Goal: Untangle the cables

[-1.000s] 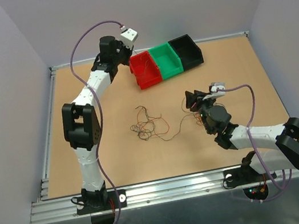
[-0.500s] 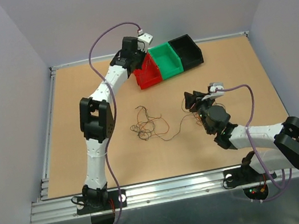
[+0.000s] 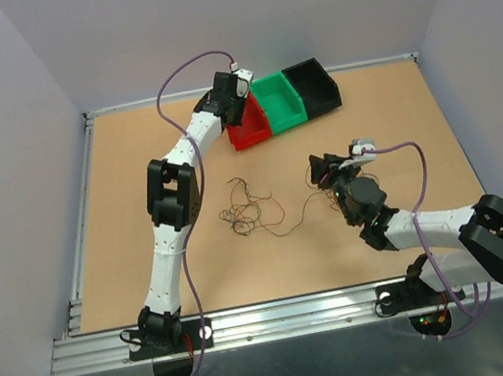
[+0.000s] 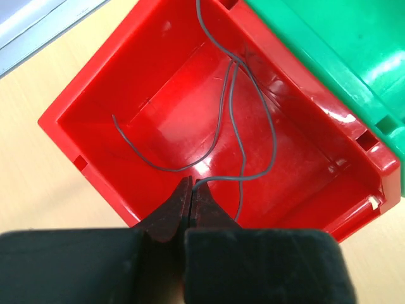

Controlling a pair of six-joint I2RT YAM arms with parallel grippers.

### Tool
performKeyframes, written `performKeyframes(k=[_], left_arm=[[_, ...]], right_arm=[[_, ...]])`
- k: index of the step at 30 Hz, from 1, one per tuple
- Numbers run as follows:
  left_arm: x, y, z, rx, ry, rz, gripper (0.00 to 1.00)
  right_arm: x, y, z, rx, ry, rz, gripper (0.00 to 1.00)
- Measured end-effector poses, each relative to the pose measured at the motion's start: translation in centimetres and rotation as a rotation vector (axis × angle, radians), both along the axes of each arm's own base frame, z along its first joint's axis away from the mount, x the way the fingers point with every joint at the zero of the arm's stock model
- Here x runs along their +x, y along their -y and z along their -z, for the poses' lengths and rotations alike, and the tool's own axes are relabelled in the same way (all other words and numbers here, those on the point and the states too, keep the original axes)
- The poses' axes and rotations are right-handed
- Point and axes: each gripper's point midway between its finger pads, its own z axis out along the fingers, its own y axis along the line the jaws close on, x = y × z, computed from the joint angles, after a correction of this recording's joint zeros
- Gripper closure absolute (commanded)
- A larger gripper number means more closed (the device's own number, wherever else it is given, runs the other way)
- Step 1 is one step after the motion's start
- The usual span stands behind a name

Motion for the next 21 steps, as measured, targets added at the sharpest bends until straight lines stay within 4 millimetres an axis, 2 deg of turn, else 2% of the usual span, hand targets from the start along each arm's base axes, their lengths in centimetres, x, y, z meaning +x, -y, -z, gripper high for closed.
performKeyframes(k=[5, 8, 11, 18, 21], left_arm=[[-0.3, -1.0, -0.1, -0.032, -0.007, -0.042, 0.96], [0.0, -1.6, -0.6, -0.047, -0.002, -0.061, 0.81], [0.0, -1.8, -1.1, -0.057, 0.002, -0.065, 0.73], [0.1, -1.6, -1.3, -0.060, 0.006, -0.056, 0.47], [0.0, -1.4, -1.5, -0.062, 0.008, -0.052, 0.45]], right_arm=[[0.1, -0.1, 0.7, -0.012, -0.014, -0.001, 0.52], [0.2, -0.2, 1.1, -0.019, -0.024, -0.005, 0.52], [0.2, -0.4, 1.5, -0.028, -0.033, -0.009, 0.52], [0.5, -0.9, 3.6, -0.068, -0.078, -0.022, 0.52], [0.6, -1.1, 3.5, -0.068, -0.077, -0.029, 0.52]])
